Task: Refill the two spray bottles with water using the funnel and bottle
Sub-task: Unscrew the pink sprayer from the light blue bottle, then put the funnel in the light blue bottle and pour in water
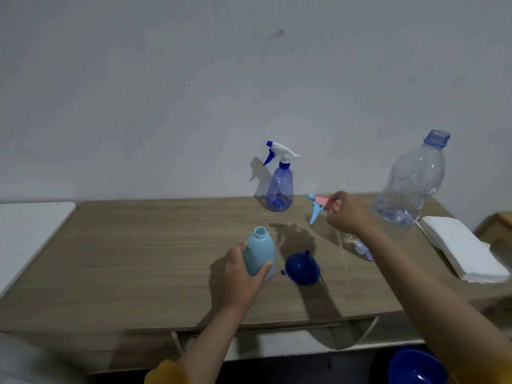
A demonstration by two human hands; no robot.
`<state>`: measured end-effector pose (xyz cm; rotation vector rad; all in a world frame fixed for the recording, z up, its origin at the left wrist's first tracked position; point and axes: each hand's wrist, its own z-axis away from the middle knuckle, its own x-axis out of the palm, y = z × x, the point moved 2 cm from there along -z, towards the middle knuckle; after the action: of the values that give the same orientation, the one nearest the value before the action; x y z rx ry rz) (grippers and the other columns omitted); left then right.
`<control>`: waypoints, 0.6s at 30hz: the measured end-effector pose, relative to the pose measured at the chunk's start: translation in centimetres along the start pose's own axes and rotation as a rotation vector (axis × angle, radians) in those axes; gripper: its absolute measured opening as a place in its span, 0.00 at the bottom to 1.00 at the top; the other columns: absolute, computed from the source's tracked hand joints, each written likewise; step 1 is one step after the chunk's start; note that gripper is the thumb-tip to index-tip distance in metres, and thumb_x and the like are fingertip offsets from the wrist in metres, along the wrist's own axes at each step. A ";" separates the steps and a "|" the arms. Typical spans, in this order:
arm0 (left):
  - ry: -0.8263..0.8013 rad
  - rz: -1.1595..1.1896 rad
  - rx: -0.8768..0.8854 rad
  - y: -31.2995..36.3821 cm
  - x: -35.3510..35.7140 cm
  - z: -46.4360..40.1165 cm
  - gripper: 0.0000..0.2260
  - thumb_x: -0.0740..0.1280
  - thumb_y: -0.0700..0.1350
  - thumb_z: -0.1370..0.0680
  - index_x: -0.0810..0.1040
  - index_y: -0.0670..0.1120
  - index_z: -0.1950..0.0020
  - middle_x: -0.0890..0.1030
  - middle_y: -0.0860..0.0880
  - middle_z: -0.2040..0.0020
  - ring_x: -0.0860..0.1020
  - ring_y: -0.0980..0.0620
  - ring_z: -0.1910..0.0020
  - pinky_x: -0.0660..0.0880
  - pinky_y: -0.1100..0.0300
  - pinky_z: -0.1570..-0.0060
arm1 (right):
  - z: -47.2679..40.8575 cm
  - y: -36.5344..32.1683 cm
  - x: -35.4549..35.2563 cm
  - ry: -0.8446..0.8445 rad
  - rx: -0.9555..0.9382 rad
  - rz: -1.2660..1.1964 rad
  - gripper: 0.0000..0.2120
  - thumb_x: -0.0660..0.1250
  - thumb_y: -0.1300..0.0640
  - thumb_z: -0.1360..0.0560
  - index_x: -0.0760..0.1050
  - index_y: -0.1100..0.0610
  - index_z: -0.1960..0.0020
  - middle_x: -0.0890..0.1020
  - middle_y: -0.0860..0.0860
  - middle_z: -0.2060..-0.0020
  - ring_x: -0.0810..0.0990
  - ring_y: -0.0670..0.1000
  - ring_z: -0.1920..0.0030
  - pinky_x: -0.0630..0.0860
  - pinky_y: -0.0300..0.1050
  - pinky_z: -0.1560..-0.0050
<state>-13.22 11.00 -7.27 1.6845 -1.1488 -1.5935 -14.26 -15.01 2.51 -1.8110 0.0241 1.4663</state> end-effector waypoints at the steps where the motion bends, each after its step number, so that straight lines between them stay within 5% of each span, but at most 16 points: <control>1: 0.000 -0.008 -0.002 0.1 0.0 0.0 0.29 0.76 0.53 0.33 0.69 0.46 0.38 0.75 0.49 0.42 0.74 0.52 0.45 0.68 0.63 0.55 | 0.0 1.2 1.3 -0.049 0.036 0.024 0.12 0.66 0.61 0.28 0.75 0.57 0.46 0.81 0.60 0.50 0.77 0.58 0.57 0.69 0.43 0.59; 5: 0.000 -0.024 -0.013 0.5 -0.1 0.1 0.30 0.76 0.54 0.33 0.68 0.46 0.36 0.75 0.50 0.41 0.75 0.52 0.45 0.68 0.63 0.55 | 0.0 5.1 5.5 -0.174 0.087 0.146 0.11 0.66 0.55 0.26 0.79 0.58 0.46 0.83 0.59 0.51 0.81 0.60 0.50 0.70 0.43 0.56; 11: 0.008 -0.058 -0.015 0.7 -0.2 0.2 0.31 0.76 0.54 0.33 0.68 0.46 0.36 0.75 0.49 0.41 0.75 0.51 0.44 0.68 0.63 0.55 | 0.7 7.7 7.6 -0.132 0.113 0.036 0.08 0.66 0.58 0.25 0.78 0.61 0.49 0.80 0.55 0.62 0.77 0.54 0.63 0.70 0.43 0.69; 16: 0.009 -0.083 -0.010 0.9 -0.3 0.2 0.30 0.76 0.54 0.32 0.68 0.46 0.36 0.75 0.49 0.41 0.70 0.57 0.49 0.66 0.65 0.57 | 1.8 6.1 6.7 0.090 -0.115 -0.041 0.16 0.69 0.55 0.27 0.76 0.59 0.41 0.81 0.57 0.50 0.79 0.57 0.50 0.73 0.45 0.53; 18: 0.012 -0.077 -0.007 0.8 -0.2 0.3 0.30 0.76 0.54 0.33 0.68 0.46 0.36 0.75 0.48 0.41 0.72 0.56 0.49 0.66 0.64 0.58 | 3.2 4.0 6.2 -0.038 -0.286 -0.116 0.21 0.71 0.52 0.28 0.75 0.54 0.37 0.80 0.54 0.49 0.79 0.53 0.48 0.75 0.46 0.49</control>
<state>-13.62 10.84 -6.50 1.7508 -1.0836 -1.6289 -16.68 -13.21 -4.90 -1.9729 -0.3197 1.4800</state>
